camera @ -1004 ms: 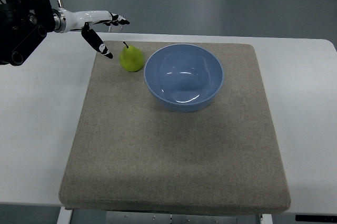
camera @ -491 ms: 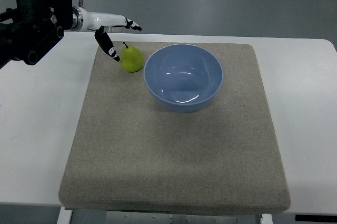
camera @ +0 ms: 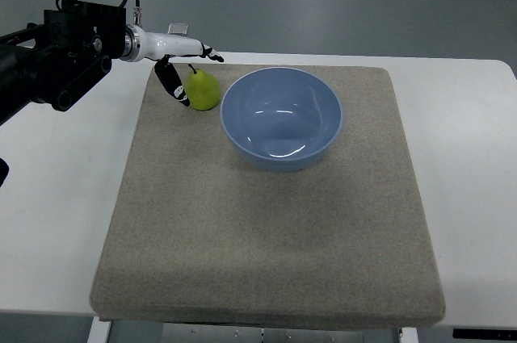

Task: Place pear in bowl with left hand
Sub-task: 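Reach the left hand down toward the green pear beside the bowl, then close the left hand fingers around the green pear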

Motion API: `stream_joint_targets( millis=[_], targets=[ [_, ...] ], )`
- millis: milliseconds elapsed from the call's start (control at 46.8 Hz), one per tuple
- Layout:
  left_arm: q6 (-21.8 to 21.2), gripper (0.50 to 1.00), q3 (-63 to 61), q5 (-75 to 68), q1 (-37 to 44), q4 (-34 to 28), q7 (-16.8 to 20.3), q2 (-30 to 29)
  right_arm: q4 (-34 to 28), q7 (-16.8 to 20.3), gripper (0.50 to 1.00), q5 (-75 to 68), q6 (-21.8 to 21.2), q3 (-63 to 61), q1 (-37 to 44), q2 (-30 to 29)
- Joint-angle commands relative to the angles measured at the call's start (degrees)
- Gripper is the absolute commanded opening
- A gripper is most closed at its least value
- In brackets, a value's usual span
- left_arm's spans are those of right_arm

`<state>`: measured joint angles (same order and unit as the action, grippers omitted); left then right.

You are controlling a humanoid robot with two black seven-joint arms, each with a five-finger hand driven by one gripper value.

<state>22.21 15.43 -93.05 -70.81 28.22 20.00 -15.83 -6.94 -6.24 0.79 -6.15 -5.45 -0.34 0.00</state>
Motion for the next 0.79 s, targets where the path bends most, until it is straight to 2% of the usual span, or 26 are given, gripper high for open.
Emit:
stream_joint_targets(
  millis=[0,406,598,769],
  targets=[
    [-1.11,0.994,0.04,-0.91,0.76,-0.01,-0.05,0.19,0.00,0.00,0.926,0.00,0.00,0.00,-0.01,0.00],
    [-1.46,0.994,-1.55,-2.05,1.20,-0.10,-0.23,0.54,0.00,0.00,0.926,0.00,0.00,0.00,-0.01,0.00],
    [-4.27,0.994,-1.46,-1.96,1.38,-0.01,-0.23,0.63,0.00,0.00,0.926,0.00,0.00,0.00,-0.01,0.00],
    [-4.36,0.994,-1.46,-1.79,2.26,-0.01,-0.23,0.80,0.00,0.00,0.926,0.00,0.00,0.00,-0.01,0.00]
  ],
)
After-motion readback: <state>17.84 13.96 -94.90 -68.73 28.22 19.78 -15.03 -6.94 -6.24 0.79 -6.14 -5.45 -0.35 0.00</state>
